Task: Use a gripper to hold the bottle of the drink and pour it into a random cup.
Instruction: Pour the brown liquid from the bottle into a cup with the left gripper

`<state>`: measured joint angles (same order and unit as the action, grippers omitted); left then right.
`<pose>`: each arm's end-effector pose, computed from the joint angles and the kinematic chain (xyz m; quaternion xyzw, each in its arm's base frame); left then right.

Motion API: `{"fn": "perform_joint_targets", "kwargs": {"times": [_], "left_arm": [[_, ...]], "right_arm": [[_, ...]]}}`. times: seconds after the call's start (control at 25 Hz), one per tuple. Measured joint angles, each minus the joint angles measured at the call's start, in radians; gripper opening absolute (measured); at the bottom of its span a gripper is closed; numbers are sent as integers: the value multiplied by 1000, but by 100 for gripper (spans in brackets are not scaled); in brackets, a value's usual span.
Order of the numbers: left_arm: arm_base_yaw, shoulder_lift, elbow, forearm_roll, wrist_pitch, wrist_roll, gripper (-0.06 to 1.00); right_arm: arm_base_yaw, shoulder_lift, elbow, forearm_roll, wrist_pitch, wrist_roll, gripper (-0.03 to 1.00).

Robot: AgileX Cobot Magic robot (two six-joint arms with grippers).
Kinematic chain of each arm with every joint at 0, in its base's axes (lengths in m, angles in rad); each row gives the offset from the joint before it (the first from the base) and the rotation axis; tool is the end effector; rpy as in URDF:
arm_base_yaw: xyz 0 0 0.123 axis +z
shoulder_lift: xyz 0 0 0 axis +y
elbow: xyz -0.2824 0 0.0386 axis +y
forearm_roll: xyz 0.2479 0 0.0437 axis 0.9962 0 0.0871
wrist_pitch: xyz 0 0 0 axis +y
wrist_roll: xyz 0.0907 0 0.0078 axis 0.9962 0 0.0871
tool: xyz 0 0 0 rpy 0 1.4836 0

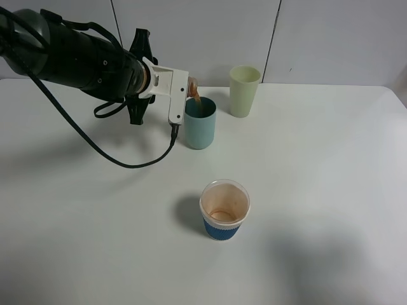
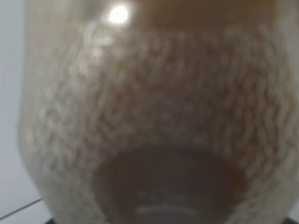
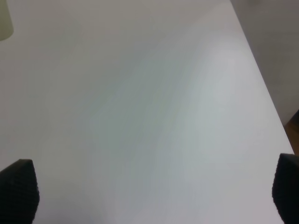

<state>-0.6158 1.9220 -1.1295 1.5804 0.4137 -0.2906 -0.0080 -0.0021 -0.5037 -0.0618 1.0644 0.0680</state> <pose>0.3495 -0.2024 0.1753 0.6736 0.5845 0.3123 0.3274 -0.0059 -0.0049 0.2780 0.0337 0.8516 -0.0152 0.5229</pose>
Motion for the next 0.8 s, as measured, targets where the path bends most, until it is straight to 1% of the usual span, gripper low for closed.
{"fn": "perform_joint_targets", "kwargs": {"times": [0.8], "left_arm": [[-1,0,0,48,8,16,34]], "right_arm": [[0,0,0,0,0,0,100]]}}
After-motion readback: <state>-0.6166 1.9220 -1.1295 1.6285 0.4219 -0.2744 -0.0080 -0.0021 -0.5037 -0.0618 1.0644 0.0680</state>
